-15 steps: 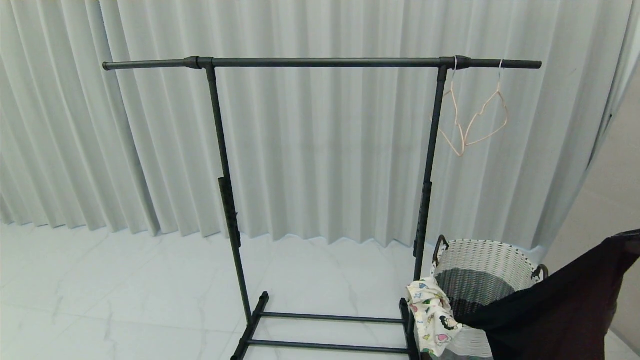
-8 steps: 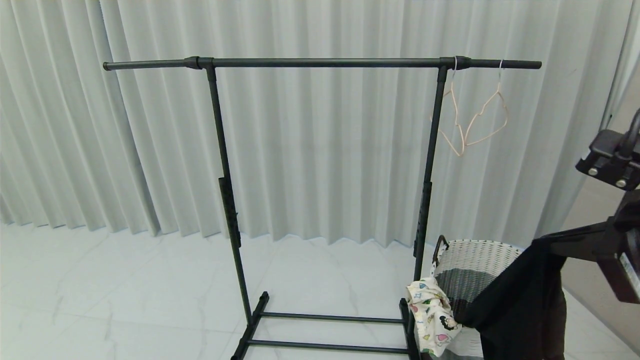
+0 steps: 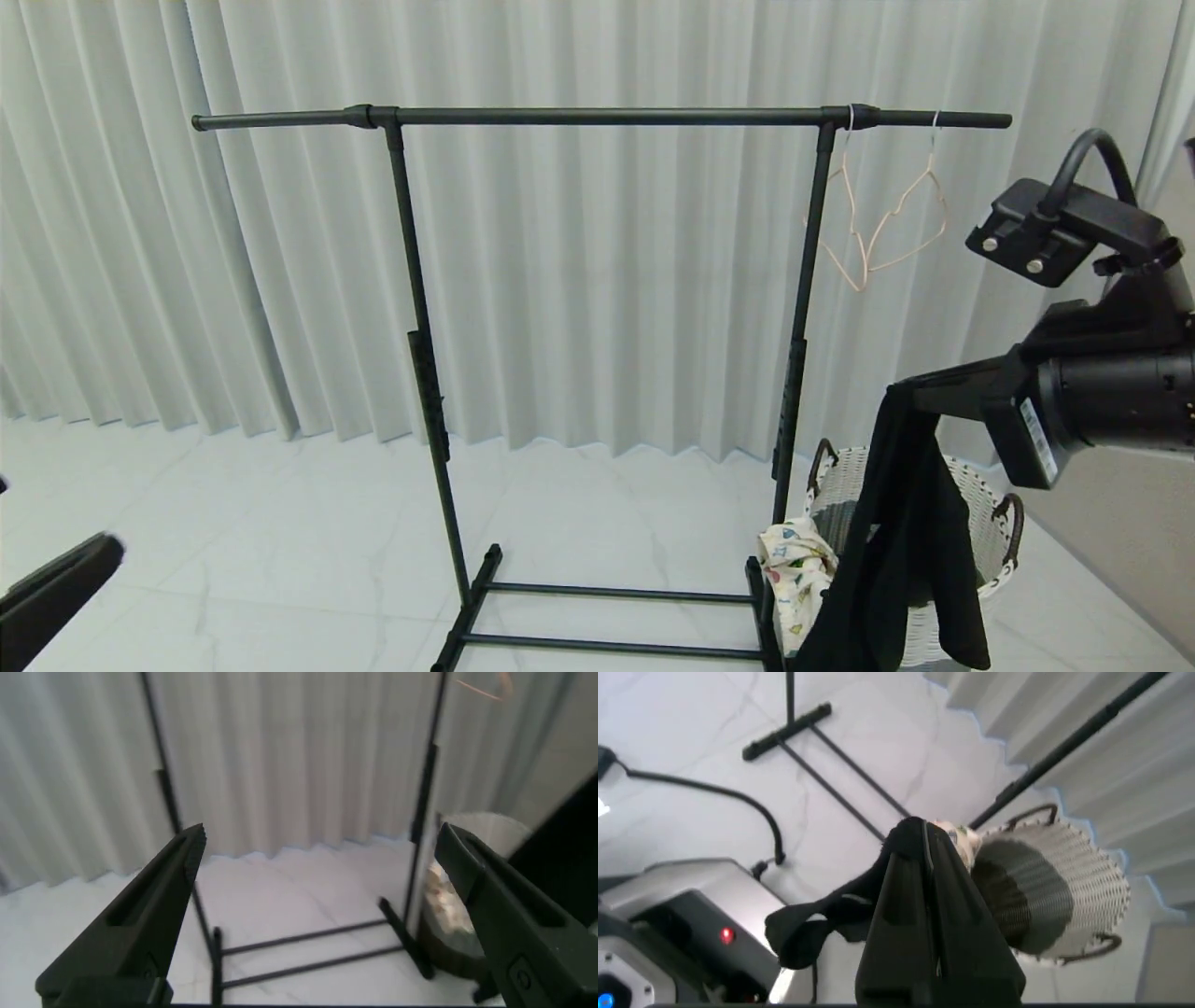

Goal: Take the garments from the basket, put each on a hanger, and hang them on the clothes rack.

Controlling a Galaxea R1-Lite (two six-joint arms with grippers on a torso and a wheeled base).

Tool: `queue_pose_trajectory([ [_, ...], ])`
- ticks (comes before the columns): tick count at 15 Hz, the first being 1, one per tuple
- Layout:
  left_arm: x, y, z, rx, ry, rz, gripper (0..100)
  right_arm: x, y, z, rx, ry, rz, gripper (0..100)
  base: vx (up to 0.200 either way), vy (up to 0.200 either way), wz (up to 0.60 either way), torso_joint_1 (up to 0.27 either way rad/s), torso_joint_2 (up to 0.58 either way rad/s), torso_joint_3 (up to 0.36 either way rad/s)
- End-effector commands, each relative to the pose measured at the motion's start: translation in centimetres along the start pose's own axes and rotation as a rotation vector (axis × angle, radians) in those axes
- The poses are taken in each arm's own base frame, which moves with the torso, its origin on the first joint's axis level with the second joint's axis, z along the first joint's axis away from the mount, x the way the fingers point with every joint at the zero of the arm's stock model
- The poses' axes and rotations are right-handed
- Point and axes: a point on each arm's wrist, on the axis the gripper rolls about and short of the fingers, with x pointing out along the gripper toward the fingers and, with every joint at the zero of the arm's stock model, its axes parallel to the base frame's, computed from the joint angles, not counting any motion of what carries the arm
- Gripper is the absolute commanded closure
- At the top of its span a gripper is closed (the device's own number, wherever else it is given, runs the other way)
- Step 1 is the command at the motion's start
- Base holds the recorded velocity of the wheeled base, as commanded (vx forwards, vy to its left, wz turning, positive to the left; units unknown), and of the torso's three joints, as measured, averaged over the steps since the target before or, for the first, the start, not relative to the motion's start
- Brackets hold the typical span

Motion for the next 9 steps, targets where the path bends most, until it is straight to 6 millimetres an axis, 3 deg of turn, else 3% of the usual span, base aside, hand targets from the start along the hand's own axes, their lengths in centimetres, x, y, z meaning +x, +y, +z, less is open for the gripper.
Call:
queue_pose_trajectory([
  [1, 7.2, -0.4, 2.5, 0.0, 0.142, -0.169, 0, 1.4, 0.1, 1.2, -0.003, 0.0, 0.007, 100, 0.0, 0.0, 0.0, 0.0, 0.0, 0.0],
  [3, 10.7, -1.5, 2.6, -0.003, 0.228, -0.245, 0, 2.7, 0.3, 3.2, 0.003, -0.029, 0.013, 100, 0.0, 0.0, 0.0, 0.0, 0.0, 0.0],
  [9, 14.7, -4.3, 0.9, 0.009, 0.336, -0.377, 0, 4.7, 2.5, 5.7, 0.015, -0.066, 0.078, 100, 0.0, 0.0, 0.0, 0.0, 0.0, 0.0],
])
